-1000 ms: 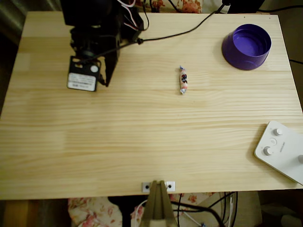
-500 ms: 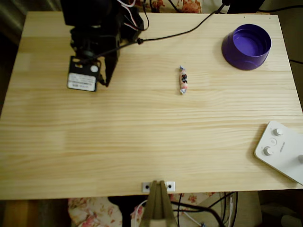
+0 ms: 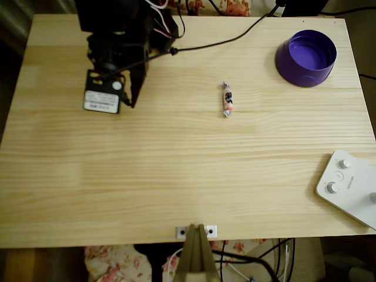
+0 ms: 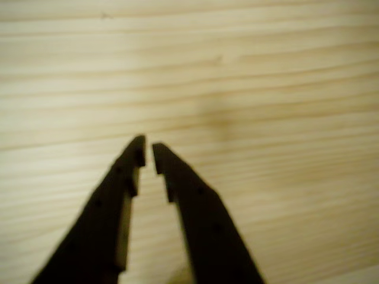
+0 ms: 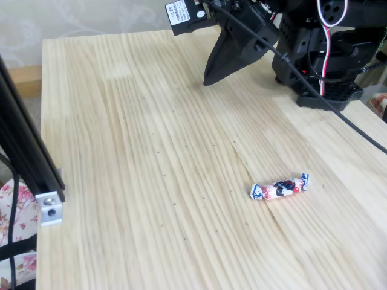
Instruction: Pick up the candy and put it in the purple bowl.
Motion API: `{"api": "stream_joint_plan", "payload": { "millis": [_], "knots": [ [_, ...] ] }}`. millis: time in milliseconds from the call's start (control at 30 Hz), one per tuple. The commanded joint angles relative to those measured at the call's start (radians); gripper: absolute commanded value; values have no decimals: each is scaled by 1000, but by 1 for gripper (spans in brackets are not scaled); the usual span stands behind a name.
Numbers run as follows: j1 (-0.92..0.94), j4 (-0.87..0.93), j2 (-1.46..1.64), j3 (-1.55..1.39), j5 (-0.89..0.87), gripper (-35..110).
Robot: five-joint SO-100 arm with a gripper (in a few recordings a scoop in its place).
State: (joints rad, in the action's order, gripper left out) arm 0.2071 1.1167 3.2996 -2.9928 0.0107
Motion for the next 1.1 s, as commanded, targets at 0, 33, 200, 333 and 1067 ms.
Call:
{"api": "stream_joint_plan", "payload": {
  "millis": [0, 33, 200, 333, 1067],
  "knots": [
    [17, 5, 0, 12, 2, -1],
    [18, 5, 0, 12, 0, -1],
    [18, 5, 0, 12, 0, -1],
    [14, -2, -26, 18, 25, -1],
    [-353, 420, -873, 1108, -437, -1]
  ]
}}
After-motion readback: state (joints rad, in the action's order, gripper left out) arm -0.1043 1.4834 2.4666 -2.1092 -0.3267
